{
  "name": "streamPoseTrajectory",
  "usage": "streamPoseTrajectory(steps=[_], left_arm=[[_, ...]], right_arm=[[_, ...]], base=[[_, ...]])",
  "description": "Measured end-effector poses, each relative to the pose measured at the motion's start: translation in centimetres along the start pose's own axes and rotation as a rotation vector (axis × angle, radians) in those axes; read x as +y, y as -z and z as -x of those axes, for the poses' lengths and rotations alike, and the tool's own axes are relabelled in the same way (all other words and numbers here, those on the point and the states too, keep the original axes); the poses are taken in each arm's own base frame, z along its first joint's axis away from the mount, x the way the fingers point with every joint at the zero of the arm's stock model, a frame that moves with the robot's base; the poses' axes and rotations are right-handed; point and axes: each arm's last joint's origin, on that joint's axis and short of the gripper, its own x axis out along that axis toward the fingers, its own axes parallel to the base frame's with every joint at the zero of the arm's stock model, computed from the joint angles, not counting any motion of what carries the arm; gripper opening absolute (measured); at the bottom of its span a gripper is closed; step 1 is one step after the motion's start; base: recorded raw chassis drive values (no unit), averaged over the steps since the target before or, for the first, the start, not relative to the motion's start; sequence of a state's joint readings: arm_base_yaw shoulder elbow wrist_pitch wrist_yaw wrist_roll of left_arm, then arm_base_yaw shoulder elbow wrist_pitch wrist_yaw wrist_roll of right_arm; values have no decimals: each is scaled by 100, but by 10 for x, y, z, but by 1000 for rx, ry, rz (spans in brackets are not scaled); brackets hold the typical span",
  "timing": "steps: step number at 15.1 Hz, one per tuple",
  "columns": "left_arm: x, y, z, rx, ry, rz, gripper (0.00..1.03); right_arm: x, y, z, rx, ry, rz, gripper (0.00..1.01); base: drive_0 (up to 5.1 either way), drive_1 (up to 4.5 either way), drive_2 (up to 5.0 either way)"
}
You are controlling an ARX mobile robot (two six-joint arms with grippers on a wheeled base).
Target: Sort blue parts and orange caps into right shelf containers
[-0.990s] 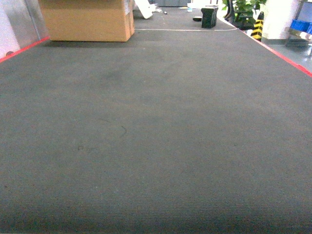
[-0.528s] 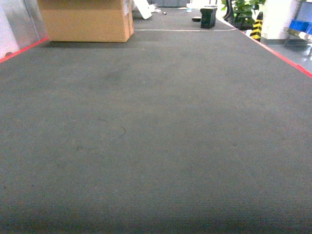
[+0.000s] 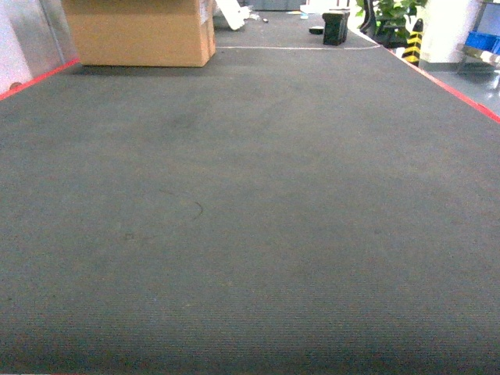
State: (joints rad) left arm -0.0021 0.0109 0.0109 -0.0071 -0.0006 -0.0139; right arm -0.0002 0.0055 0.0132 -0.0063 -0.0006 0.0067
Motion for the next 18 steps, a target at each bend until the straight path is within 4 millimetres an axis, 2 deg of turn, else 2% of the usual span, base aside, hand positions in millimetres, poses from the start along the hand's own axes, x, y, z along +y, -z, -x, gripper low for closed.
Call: streamPoseTrajectory(steps=[18], left_arm=[[0, 0, 0, 0, -2, 0, 42]], right_arm=[[0, 0, 0, 0, 0, 0, 45]], base=[[-17, -17, -17]])
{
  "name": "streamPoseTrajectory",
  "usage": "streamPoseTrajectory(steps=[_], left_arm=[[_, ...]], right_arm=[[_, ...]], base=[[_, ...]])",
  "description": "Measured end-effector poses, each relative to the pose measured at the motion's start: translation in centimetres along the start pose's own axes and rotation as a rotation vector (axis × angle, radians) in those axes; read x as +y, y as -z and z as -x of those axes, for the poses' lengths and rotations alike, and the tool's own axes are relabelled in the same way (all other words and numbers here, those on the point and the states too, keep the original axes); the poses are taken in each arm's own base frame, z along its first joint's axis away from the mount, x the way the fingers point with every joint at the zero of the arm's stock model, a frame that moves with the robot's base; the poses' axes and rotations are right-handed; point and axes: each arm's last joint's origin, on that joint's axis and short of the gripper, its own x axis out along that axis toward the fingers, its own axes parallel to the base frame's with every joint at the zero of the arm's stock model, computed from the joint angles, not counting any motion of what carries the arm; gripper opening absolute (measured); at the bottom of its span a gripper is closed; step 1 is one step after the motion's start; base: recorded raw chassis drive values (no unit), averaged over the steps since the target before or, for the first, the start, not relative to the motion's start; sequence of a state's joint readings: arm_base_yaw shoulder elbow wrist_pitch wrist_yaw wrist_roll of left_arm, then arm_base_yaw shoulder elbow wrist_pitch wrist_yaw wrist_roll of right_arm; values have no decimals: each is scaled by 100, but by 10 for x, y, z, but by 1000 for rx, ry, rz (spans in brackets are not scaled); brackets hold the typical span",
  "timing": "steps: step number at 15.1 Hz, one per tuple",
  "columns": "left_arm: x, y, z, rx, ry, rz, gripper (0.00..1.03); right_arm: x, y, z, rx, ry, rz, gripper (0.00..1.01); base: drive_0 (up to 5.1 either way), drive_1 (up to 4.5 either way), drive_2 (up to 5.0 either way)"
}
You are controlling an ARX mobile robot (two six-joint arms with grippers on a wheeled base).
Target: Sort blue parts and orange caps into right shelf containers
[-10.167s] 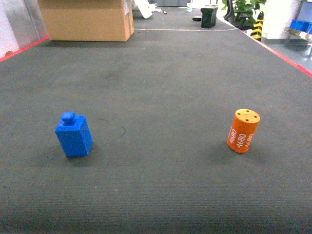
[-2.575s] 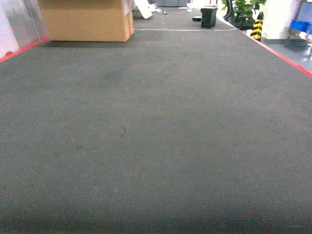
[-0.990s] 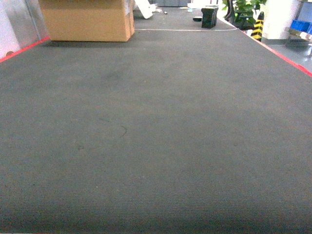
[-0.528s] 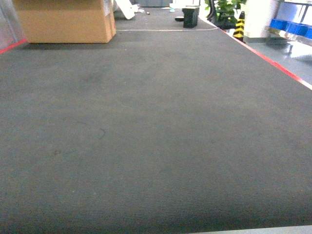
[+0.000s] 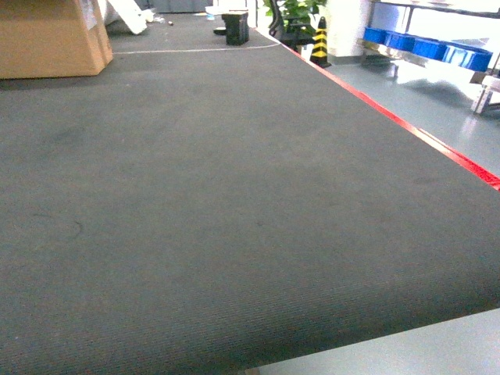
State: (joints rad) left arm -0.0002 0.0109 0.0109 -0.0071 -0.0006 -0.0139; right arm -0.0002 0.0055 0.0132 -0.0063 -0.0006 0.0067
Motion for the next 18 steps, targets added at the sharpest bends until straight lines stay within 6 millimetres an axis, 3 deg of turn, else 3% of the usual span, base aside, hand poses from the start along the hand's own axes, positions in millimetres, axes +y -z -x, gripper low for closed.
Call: streamPoseTrajectory(steps=[18], left_arm=[[0, 0, 0, 0, 0, 0, 42]], right_arm=[[0, 0, 0, 0, 0, 0, 45]], base=[[-166, -166, -166]])
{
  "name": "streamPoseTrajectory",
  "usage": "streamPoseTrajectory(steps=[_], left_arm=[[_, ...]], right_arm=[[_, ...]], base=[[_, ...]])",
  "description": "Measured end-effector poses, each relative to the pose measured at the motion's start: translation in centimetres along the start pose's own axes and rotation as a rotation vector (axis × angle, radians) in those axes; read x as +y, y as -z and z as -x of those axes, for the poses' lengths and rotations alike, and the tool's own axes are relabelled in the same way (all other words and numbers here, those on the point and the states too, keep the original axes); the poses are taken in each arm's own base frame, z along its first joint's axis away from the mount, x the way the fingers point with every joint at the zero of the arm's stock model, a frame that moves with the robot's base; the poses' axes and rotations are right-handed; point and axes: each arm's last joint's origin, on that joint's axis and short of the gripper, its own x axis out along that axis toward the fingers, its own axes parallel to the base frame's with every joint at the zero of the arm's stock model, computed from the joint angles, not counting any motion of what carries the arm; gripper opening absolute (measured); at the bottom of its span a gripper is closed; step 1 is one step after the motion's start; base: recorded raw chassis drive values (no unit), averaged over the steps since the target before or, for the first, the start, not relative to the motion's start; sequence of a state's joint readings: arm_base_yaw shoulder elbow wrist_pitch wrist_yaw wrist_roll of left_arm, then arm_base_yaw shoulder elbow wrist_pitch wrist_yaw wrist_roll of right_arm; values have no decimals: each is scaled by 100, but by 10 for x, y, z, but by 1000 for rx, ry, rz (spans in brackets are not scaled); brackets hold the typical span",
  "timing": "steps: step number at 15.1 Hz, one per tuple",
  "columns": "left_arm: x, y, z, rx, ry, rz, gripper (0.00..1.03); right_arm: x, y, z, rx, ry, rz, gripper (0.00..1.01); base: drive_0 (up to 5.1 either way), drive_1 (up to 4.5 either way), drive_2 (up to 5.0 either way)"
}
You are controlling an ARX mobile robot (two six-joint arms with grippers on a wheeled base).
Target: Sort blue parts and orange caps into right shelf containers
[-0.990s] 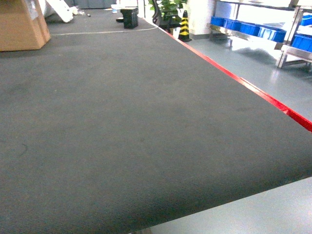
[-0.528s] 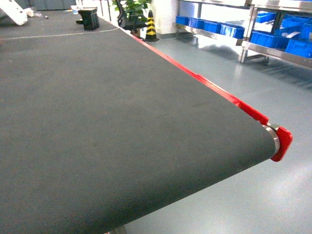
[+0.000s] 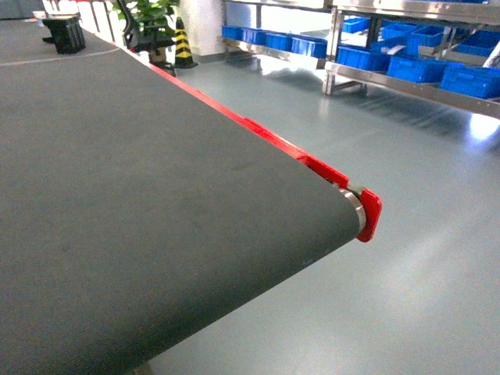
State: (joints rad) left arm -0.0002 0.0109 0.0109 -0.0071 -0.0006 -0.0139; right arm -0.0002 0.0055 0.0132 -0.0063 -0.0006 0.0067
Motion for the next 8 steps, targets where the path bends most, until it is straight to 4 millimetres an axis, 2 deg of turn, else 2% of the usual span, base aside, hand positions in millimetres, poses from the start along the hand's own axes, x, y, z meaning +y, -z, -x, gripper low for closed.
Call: streamPoseTrajectory(steps=[8], left_arm=[[0, 0, 0, 0, 0, 0, 42]], right_arm=[[0, 0, 0, 0, 0, 0, 45]], base=[[-158, -158, -158]])
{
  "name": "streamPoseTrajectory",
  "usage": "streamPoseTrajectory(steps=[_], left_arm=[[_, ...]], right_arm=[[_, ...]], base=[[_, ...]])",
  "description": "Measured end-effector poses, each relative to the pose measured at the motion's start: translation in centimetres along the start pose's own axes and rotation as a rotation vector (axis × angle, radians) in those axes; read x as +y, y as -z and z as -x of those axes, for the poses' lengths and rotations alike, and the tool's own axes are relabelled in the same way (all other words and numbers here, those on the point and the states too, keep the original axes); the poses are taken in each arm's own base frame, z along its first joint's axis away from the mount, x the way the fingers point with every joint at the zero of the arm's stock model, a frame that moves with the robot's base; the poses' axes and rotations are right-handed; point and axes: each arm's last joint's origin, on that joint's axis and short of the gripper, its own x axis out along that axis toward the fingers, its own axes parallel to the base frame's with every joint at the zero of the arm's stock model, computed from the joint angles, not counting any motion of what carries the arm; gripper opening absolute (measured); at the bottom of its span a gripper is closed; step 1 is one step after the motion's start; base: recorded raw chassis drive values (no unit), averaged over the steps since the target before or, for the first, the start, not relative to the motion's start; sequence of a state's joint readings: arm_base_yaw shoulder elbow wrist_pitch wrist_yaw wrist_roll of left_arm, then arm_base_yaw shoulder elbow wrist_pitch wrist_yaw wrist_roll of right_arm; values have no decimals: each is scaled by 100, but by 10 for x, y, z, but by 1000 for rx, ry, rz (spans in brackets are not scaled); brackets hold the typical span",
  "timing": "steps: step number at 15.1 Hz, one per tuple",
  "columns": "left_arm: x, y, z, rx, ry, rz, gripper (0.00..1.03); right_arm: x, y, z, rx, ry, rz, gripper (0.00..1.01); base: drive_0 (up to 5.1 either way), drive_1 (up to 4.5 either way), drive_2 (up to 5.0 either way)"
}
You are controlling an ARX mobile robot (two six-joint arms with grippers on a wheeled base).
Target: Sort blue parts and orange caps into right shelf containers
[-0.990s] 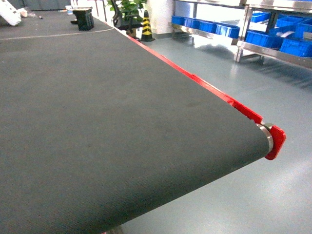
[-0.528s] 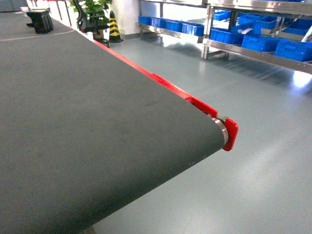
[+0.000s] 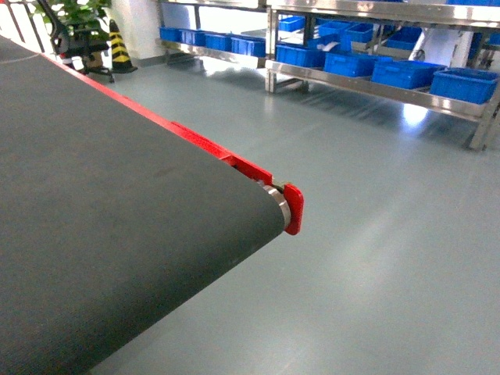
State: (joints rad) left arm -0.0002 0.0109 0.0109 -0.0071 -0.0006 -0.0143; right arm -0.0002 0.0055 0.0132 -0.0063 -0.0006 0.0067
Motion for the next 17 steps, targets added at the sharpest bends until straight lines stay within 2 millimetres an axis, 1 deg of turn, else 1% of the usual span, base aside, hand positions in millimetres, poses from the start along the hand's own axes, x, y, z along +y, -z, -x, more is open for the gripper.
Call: streamPoseTrajectory(steps=[17], left_arm=[[0, 0, 0, 0, 0, 0, 42]], right_arm=[[0, 0, 0, 0, 0, 0, 45]], base=[[-161, -161, -161]])
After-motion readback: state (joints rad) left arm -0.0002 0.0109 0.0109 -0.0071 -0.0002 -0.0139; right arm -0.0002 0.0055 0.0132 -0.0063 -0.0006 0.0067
